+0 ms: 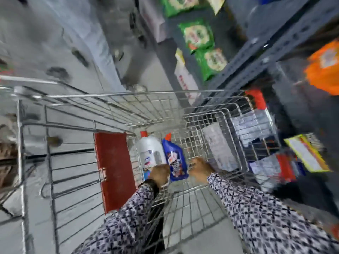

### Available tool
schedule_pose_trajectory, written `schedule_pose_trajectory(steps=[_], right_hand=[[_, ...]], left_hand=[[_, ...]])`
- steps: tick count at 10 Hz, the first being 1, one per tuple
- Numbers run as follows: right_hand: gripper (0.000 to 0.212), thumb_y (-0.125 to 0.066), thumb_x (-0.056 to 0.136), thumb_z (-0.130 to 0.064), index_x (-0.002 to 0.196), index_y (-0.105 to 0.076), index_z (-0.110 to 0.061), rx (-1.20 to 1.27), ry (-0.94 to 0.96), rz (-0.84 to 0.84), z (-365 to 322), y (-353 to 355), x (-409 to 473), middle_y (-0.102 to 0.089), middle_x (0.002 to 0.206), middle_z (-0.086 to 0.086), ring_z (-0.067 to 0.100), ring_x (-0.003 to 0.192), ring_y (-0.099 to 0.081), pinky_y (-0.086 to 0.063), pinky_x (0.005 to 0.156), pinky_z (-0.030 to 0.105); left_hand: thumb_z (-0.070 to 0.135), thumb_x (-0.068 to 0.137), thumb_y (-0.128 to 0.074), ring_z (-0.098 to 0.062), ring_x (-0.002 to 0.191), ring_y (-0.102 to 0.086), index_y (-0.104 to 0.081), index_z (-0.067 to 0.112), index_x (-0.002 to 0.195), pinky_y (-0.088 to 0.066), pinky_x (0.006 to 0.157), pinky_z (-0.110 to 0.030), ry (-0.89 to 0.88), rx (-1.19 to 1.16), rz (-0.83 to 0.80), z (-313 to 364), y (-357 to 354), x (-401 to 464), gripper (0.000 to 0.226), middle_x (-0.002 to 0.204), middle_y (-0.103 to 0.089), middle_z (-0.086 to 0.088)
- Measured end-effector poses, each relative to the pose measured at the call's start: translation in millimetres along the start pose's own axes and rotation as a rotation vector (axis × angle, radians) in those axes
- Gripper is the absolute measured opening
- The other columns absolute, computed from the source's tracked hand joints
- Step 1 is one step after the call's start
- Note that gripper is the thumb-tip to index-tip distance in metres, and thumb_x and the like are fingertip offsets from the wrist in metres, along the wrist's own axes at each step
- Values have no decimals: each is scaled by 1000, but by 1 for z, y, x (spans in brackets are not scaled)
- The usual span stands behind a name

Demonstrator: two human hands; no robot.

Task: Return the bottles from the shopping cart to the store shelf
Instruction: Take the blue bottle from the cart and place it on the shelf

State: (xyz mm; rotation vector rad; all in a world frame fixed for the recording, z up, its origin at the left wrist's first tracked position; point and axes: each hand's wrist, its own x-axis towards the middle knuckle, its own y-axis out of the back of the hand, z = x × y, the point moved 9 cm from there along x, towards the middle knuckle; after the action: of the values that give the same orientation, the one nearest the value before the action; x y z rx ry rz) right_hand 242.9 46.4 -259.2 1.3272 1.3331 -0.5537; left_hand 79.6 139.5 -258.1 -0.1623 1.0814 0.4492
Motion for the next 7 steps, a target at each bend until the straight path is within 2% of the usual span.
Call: schedule_pose_trajectory(steps=[1,2,3,4,5,6,7], right_hand=[[33,-75,84,-28,113,-63,-16,125,-27,64,-28,-5,5,-65,101,9,27,102,-68,-57,77,30],[48,-87,74,-38,109,-64,-15,216,-82,93,-14,-26,42,-67,92,6,23,91,-66,-57,82,36],[86,-87,34,-68,92,-64,-10,272,-103,178,29,-48,96,-68,79,4,20,71,-60,-58,65,48],[48,-84,63,-37,94,-59,-11,253,-126,252,-3,-33,72,-69,84,8,28,76,-68,-48,61,36],[32,-80,78,-13,93,-53,-15,248,-147,285,-17,-20,54,-57,76,2,24,69,-60,-35,53,26],[35,-89,72,-22,86,-58,-16,269,-110,305,-23,-3,29,-59,73,-1,20,64,-57,-34,48,23],[40,-86,57,-30,90,-70,-16,403,-23,335,-30,19,-17,-77,83,2,23,74,-74,-61,64,35]], left_hand=[[-4,99,-45,-48,133,-52,-50,-19,135,-44,112,-50,16,46,-17,-10,-1,34,39,143,-50,-39],[-1,101,-43,-37,120,-58,-52,-17,134,-53,98,-24,81,-36,-36,-20,-8,51,38,142,-53,-36],[5,104,-40,-29,114,-58,-51,-11,138,-50,70,-19,133,-149,-10,-22,-12,55,40,144,-54,-31],[13,104,-40,-33,116,-59,-50,-11,139,-49,72,-17,152,-285,13,-29,-15,56,43,145,-52,-33],[22,100,-44,-21,109,-50,-51,-9,138,-48,104,-47,184,-465,-4,-30,-17,47,49,143,-55,-31],[15,100,-47,-26,112,-56,-54,-9,136,-45,108,-52,117,-441,29,-11,-2,22,43,138,-59,-30],[17,103,-44,-21,110,-53,-54,-2,138,-46,110,-50,-5,-371,136,16,15,-13,40,141,-58,-28]])
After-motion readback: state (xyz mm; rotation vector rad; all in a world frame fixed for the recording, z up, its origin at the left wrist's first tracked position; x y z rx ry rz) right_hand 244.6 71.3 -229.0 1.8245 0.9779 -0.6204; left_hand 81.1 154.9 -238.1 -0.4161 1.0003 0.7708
